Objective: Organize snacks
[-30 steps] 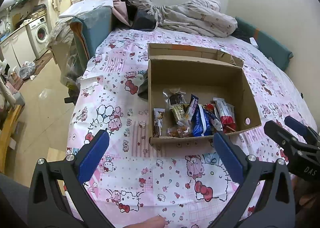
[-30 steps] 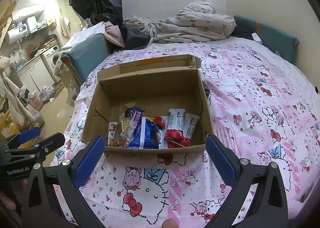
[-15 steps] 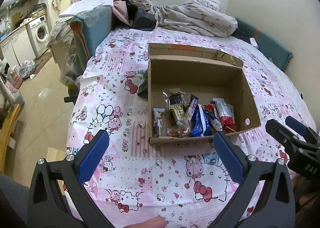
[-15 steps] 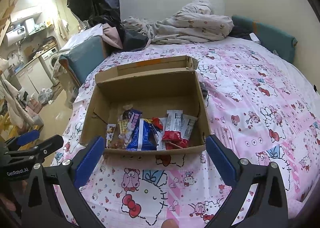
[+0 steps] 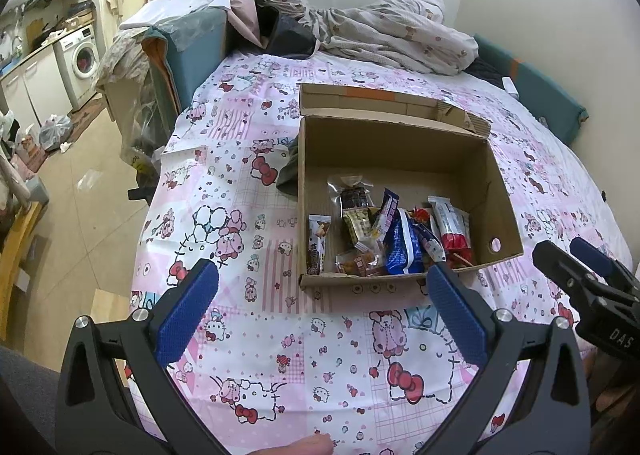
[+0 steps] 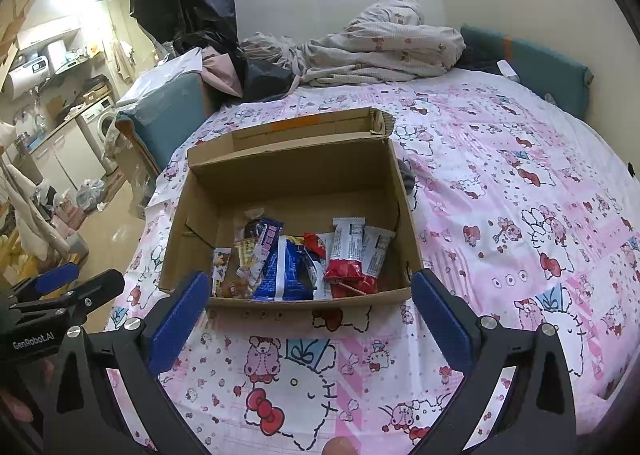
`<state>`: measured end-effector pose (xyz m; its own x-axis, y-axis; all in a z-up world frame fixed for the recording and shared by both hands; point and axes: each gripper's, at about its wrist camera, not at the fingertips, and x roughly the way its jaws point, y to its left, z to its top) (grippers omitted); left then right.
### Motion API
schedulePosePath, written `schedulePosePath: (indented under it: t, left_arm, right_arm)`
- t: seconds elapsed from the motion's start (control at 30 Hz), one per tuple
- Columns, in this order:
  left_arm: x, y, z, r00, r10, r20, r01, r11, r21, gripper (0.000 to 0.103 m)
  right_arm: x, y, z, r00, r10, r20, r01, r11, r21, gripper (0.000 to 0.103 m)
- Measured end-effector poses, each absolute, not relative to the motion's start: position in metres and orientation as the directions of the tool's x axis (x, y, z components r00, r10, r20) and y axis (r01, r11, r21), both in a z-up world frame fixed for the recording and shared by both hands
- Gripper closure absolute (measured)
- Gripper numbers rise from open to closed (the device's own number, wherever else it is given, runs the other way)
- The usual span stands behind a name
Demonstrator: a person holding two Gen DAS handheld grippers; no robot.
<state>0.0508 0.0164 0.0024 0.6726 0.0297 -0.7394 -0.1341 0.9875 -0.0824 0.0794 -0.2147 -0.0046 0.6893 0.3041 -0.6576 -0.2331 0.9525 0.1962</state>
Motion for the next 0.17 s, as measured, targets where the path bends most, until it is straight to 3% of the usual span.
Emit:
schedulePosePath:
  t: [0.17]
  left_arm:
    - [0.0536, 0.0147, -0.0008, 0.664, 0.051, -0.746, -0.141, 0.988, -0.057, 0.000]
  right_arm:
    - [0.0796, -0.2141, -0.0043, 0.689, 0.304, -0.658, -0.233, 0.953, 0.196, 0.000]
